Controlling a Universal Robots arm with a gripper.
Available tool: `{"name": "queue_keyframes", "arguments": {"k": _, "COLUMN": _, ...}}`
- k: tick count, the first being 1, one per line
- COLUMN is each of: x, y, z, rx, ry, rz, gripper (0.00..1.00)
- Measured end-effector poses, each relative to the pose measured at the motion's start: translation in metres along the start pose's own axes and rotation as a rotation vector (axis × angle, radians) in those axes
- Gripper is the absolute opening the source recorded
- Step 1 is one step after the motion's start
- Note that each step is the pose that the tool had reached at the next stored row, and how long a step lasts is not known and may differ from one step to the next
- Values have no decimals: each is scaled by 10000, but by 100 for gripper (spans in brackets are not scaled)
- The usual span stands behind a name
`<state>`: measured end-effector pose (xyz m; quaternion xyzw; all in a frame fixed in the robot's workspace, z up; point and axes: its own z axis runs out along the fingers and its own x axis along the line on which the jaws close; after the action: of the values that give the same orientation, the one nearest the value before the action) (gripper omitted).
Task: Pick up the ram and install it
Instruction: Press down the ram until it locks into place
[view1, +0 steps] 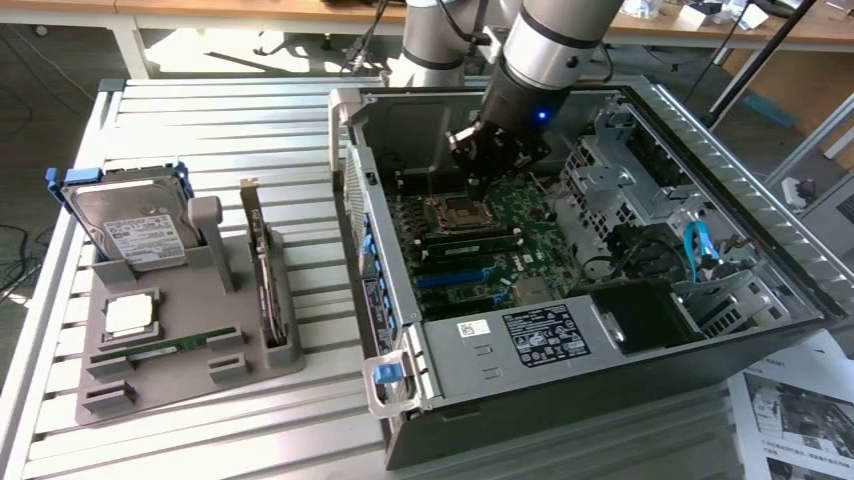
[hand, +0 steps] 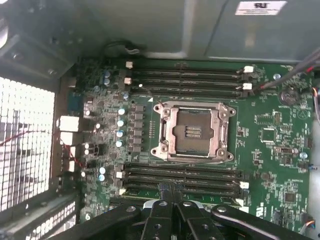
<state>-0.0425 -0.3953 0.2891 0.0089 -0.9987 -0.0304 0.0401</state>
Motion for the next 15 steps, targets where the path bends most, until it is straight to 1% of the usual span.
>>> {"name": "queue_keyframes", "arguments": {"k": 5, "x": 0, "y": 0, "z": 1, "rx": -44, "ry": -34, "rz": 561, "gripper": 11}}
{"name": "queue_keyframes", "arguments": {"k": 9, "x": 0, "y": 0, "z": 1, "rx": -45, "ry": -40, "rz": 565, "gripper": 11}}
{"name": "queue_keyframes", "arguments": {"k": 10, "x": 1, "y": -1, "z": 2, "rx": -43, "ry": -113, "rz": 562, "gripper": 11}}
{"name": "queue_keyframes", "arguments": {"k": 11, "x": 2, "y": -1, "z": 4, "rx": -46, "ry": -254, "rz": 552, "gripper": 11}}
{"name": "queue_keyframes", "arguments": {"k": 12, "x": 2, "y": -1, "z": 6, "rx": -49, "ry": -443, "rz": 538, "gripper": 11}}
{"name": "queue_keyframes", "arguments": {"k": 13, "x": 3, "y": -1, "z": 7, "rx": -51, "ry": -600, "rz": 528, "gripper": 11}}
{"name": "queue_keyframes", "arguments": {"k": 14, "x": 5, "y": -1, "z": 9, "rx": -50, "ry": -808, "rz": 515, "gripper": 11}}
{"name": "queue_keyframes", "arguments": {"k": 15, "x": 7, "y": -1, "z": 11, "rx": -53, "ry": -977, "rz": 504, "gripper": 11}}
